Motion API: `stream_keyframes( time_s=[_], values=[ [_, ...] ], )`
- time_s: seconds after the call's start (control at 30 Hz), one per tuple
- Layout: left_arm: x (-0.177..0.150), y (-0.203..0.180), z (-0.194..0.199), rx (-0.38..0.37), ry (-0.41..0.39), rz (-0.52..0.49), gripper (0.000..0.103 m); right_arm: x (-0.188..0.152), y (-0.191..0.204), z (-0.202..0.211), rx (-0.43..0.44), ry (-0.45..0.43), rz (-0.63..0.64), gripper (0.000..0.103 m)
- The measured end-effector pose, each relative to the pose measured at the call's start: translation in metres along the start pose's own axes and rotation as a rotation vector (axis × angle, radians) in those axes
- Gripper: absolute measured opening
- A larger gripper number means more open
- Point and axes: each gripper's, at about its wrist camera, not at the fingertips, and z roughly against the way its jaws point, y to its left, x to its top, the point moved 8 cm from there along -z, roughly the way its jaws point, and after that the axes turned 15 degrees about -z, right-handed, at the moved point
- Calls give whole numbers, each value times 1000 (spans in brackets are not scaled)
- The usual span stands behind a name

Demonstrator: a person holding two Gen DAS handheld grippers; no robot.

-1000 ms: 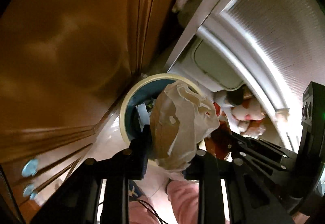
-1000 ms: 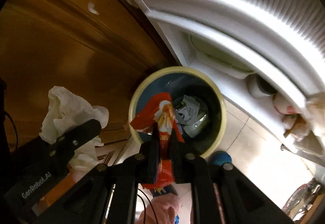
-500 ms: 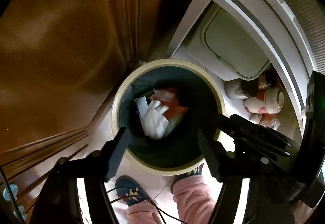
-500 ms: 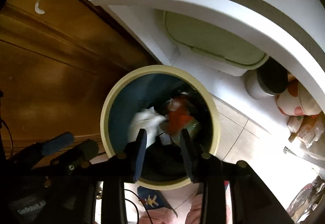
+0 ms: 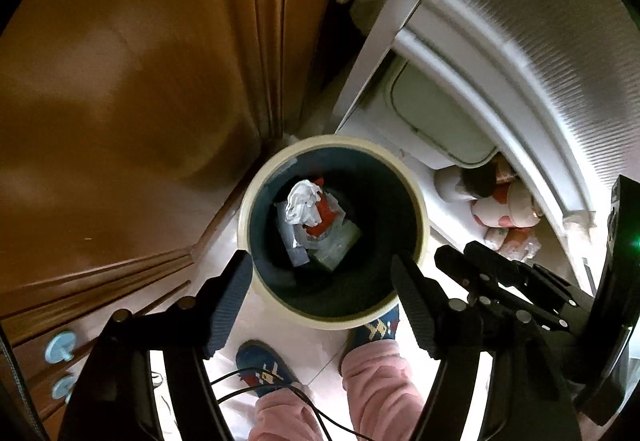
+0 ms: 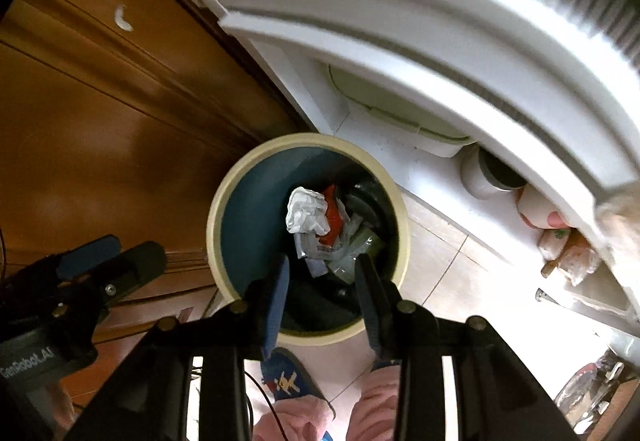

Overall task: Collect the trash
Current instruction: 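Open both tools to drop the packet and bag into the bin, then raise both tools back up to the counter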

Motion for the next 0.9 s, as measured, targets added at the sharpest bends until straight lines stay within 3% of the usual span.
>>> stream_keyframes(
  time_s=[0.5,0.9],
  values=[
    [6,-27,130,-6,-85,-71,70,-5,37,123,20,-78,25,35],
    [3,-55,283,-32,-186,-167,70,-18,71,258,93,-135,14,35]
  ],
)
